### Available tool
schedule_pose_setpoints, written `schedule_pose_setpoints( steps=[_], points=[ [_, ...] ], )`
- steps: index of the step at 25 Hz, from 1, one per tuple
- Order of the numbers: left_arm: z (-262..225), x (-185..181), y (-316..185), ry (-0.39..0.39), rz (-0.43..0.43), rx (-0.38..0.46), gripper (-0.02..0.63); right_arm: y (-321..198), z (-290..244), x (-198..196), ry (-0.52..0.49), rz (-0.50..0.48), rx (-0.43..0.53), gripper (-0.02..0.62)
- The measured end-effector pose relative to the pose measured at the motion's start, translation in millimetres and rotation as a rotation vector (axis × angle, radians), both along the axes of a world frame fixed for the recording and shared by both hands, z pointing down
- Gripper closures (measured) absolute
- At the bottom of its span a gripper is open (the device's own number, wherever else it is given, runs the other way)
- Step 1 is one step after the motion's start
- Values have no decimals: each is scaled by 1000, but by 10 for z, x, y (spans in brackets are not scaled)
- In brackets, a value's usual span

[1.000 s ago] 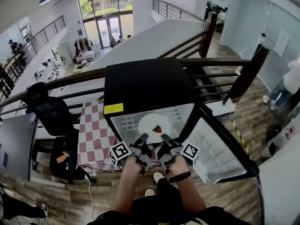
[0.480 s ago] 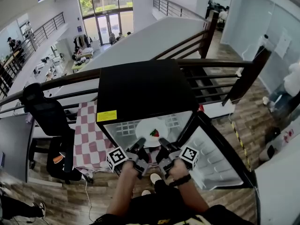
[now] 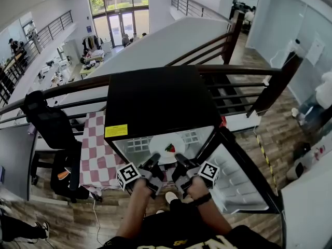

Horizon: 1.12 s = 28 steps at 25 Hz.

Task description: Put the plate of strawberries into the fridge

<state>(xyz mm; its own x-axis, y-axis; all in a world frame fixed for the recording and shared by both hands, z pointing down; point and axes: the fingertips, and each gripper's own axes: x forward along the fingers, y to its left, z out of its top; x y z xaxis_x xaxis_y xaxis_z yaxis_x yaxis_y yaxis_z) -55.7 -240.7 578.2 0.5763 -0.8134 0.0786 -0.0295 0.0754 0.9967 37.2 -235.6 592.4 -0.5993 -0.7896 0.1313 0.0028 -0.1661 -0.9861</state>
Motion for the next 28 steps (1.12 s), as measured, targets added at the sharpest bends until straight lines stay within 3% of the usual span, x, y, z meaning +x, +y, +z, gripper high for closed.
schedule_pose_setpoints(
  steps=[28],
  points=[
    [368, -82, -52, -13, -3, -58, 572, -41, 255, -78, 10, -26, -60, 566]
  ],
)
